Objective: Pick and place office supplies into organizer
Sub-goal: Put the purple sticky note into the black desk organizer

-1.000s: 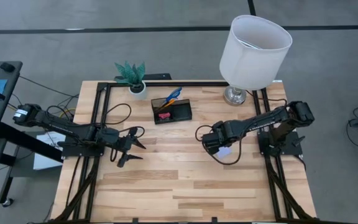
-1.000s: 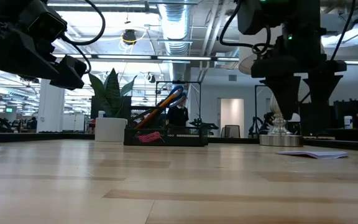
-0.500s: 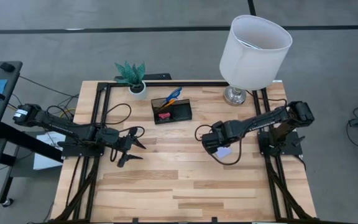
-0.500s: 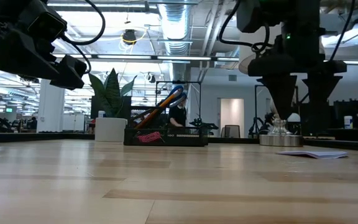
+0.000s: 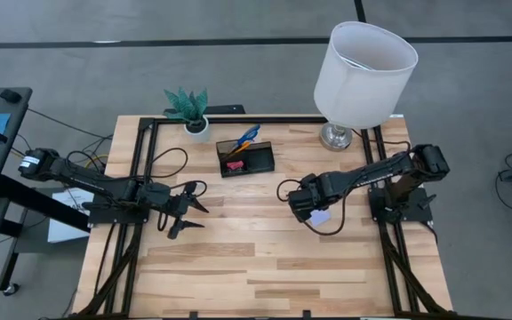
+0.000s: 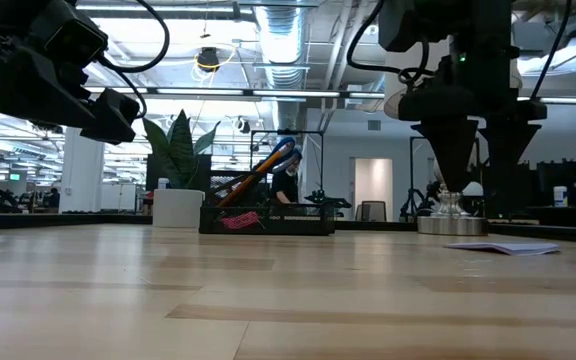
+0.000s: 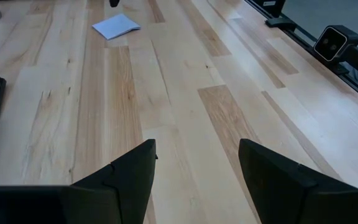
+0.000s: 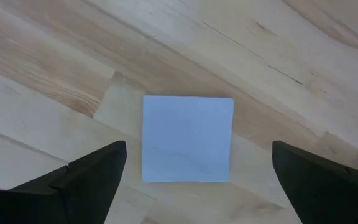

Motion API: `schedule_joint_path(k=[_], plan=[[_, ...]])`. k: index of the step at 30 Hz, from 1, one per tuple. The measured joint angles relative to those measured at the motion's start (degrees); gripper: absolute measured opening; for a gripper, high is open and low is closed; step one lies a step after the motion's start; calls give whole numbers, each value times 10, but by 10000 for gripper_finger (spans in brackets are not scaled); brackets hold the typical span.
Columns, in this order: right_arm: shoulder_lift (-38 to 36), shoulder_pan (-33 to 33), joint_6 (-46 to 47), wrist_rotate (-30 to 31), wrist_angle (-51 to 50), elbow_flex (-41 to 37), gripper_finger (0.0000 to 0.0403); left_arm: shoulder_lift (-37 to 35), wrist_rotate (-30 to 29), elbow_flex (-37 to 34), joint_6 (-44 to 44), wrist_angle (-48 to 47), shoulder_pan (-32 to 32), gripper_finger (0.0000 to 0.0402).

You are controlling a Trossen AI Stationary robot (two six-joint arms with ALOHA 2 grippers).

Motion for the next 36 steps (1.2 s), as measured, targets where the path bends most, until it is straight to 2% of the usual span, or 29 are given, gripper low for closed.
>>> schedule_joint_path(k=[8, 22, 36], plan=[[12, 7, 49, -14, 17, -9, 395, 0, 0, 0, 0, 0, 0, 223], [12, 15, 46, -50, 105, -80, 395, 0, 0, 0, 0, 0, 0, 223], [12, 12, 6, -52, 169, -124, 395, 0, 0, 0, 0, 0, 0, 223]])
